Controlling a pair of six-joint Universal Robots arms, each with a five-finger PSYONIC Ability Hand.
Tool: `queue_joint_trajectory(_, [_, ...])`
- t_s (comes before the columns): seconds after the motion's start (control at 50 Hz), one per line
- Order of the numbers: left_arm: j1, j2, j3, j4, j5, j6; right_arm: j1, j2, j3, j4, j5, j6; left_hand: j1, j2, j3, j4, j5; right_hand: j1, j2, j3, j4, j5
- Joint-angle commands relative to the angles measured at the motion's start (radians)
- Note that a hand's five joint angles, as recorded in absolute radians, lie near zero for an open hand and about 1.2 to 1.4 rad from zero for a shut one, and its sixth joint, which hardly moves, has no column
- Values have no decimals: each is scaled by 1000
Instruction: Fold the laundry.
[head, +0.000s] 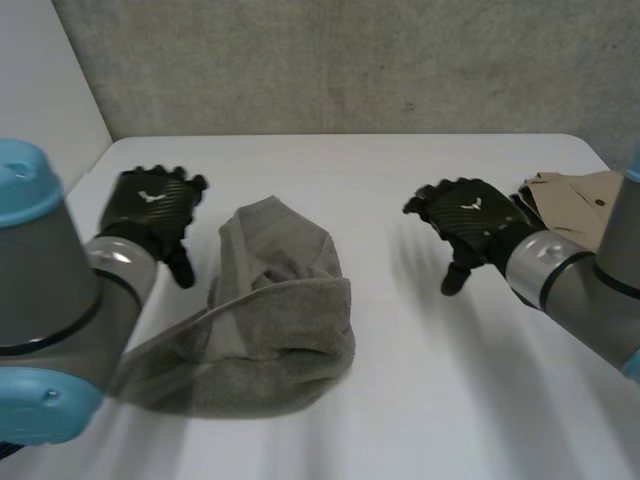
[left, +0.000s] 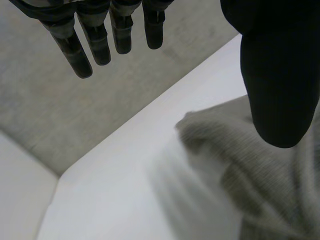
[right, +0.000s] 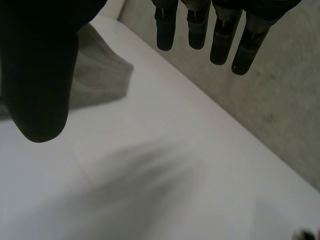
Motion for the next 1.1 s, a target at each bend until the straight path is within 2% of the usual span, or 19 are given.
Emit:
queue_joint_trajectory(0.02, [45, 76, -122, -34, 5, -43, 115, 69, -143, 63, -38, -10, -2, -7, -13, -7, -26, -23, -46, -34, -57, -64])
queue_joint_trajectory(0.12, [25, 73, -148, -80, 60, -103, 191, 208, -294, 196, -61, -111, 31, 26, 19, 25, 7, -23, -46, -34, -57, -64])
queue_joint_trajectory(0.22, [10, 23, -133, -187, 166, -152, 238, 305, -386, 238, -31, -194, 98, 93, 87, 93, 74, -23, -46, -34, -57, -64])
queue_joint_trajectory(0.26, [10, -8, -126, -201, 173, -157, 238, 319, -397, 238, -17, -200, 127, 122, 116, 122, 103, -23, -46, -34, -57, -64])
queue_joint_trajectory(0.34, [8, -88, -90, -207, 154, -157, 238, 328, -397, 238, 16, -199, 262, 257, 251, 257, 238, -23, -46, -34, -57, -64])
queue_joint_trajectory(0.52, [11, -236, 19, -180, -40, -149, 238, 313, -326, 235, 23, -196, 427, 422, 415, 422, 403, -23, -46, -34, -57, -64])
queue_joint_trajectory(0.58, [14, -253, 30, -158, -45, -149, 233, 311, -309, 233, 23, -196, 529, 524, 518, 524, 505, -23, -46, -34, -57, -64])
queue_joint_trajectory(0.62, [13, -256, 30, -141, -45, -148, 219, 311, -294, 224, 25, -196, 694, 689, 682, 688, 670, -23, -46, -34, -57, -64])
queue_joint_trajectory(0.68, [10, -256, 30, -124, -47, -148, 204, 302, -271, 207, 25, -196, 779, 774, 768, 774, 755, -23, -46, -34, -57, -64])
queue_joint_trajectory(0.88, [8, -293, 44, -123, -47, -135, 179, 294, -259, 199, 22, -196, 709, 704, 697, 704, 685, -23, -46, -34, -57, -64])
queue_joint_trajectory(0.92, [5, -302, 45, -124, -47, -122, 179, 293, -260, 196, 22, -194, 881, 876, 870, 876, 857, -23, -46, -34, -57, -64])
queue_joint_trajectory(0.96, [5, -301, 45, -126, -45, -99, 178, 293, -268, 192, 22, -193, 1200, 1195, 1189, 1195, 1176, -23, -46, -34, -57, -64])
queue_joint_trajectory(1.1, [-23, -215, 94, -130, -53, 16, 139, 291, -346, 195, 11, -163, 1202, 1197, 1190, 1196, 1178, -23, -46, -34, -57, -64])
